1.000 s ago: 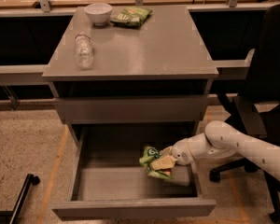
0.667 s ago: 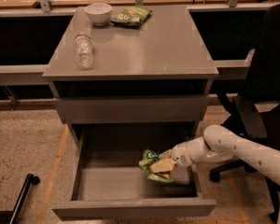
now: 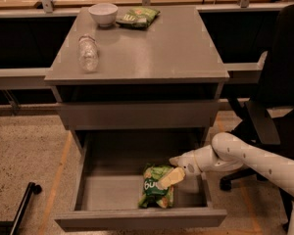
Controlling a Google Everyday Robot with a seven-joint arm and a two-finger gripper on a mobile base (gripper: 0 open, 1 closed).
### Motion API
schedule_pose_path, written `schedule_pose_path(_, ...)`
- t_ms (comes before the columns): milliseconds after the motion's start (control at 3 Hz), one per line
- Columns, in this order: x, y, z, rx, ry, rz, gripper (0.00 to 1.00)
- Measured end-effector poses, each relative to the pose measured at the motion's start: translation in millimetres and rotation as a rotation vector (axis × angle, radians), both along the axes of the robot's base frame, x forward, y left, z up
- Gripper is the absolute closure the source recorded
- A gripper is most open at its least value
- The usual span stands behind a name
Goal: Place green rice chip bag into middle drawer
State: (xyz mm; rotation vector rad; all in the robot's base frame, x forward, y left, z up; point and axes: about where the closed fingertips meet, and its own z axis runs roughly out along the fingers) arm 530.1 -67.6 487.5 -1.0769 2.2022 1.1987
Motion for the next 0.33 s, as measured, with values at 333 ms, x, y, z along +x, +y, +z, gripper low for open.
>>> schedule_pose_path(333,0.0,0.1,0.0,0.0,0.0,0.0,0.0)
